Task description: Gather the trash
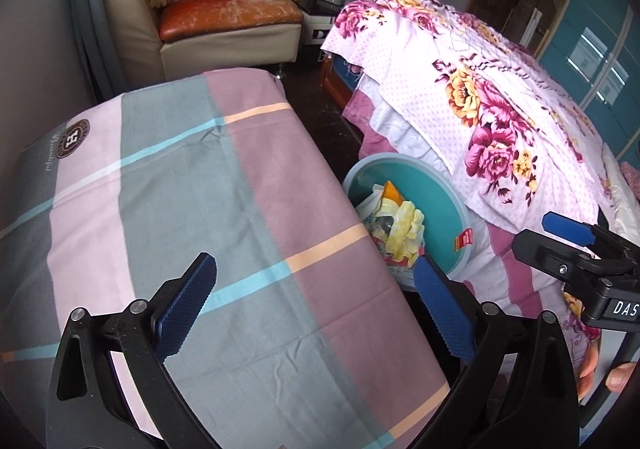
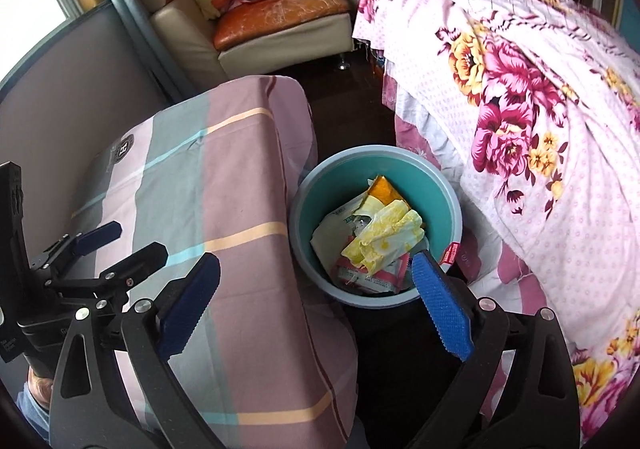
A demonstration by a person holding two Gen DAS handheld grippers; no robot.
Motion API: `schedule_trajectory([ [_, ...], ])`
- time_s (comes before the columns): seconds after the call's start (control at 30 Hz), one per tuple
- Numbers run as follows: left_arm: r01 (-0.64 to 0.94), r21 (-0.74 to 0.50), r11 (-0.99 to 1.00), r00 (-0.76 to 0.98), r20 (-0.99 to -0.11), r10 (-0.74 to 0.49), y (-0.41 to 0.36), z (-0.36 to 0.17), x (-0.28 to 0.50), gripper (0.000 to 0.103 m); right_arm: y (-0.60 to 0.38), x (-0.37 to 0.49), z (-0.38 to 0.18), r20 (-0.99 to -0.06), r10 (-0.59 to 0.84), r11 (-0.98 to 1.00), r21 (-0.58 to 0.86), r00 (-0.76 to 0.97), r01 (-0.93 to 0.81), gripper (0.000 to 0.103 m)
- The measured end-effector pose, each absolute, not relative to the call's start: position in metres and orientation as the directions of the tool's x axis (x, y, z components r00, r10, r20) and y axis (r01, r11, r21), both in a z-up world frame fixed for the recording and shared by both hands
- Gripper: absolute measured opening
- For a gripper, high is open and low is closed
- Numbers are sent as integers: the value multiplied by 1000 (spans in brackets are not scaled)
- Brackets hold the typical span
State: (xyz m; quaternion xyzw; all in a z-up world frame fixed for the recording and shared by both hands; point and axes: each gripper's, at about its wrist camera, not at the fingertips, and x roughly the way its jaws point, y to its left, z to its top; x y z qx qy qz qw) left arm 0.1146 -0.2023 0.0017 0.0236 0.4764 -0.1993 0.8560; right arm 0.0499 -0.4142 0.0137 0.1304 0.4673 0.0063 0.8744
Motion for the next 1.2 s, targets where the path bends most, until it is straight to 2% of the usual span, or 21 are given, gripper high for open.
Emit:
schedule_trajectory([
  [0.73, 279, -156, 948, 534, -795, -288, -156, 22, 76, 99, -370, 12, 38, -796, 85, 991, 129, 600, 30, 93],
  [1.2, 246, -155, 957, 538, -799, -268, -148, 10, 81, 99, -363, 19, 37, -802, 97, 991, 135, 589, 21, 93],
])
